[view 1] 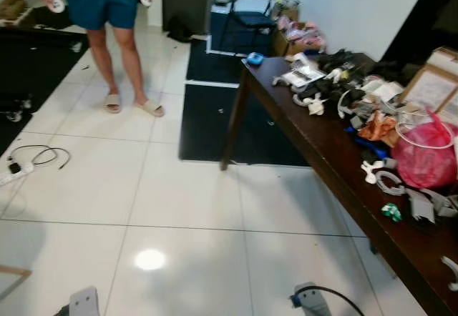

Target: Picking trash to rubbish bin

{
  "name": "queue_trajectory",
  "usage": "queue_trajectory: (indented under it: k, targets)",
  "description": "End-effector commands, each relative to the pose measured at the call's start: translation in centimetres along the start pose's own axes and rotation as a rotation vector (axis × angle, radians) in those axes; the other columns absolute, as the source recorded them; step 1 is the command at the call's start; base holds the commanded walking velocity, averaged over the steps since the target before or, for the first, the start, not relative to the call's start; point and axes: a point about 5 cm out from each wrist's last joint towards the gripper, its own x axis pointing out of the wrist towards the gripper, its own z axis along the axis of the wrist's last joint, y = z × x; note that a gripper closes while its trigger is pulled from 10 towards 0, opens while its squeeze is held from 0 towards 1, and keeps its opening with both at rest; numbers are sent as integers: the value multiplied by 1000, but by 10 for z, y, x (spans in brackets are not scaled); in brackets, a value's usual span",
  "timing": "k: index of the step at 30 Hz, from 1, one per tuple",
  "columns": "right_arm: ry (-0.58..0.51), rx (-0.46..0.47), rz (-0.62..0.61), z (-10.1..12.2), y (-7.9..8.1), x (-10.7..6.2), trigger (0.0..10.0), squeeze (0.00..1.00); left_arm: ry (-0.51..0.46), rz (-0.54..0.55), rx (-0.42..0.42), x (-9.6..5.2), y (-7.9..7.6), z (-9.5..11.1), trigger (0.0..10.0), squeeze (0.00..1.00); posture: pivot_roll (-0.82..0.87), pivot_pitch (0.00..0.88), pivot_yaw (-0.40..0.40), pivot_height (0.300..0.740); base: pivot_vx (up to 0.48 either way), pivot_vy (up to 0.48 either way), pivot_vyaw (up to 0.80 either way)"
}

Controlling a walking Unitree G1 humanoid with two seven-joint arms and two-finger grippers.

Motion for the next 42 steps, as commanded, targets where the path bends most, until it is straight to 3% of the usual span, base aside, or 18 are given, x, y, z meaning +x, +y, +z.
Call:
queue_trajectory:
  k: [1,36,42]
  targets:
    - [22,-6,7,-6,1,0,10000,0,25,-5,2,-1,-2,-7,10000,0,143,66,-82,740,0,0,-788]
    - [16,-9,12,-6,4,0,10000,0,23,-20,-16,-1,-1,-7,10000,0,136,67,-80,740,0,0,-788]
    - [3,-38,12,-3,1,0,10000,0,18,-24,-2,0,-4,-5,10000,0,130,60,-103,740,0,0,0]
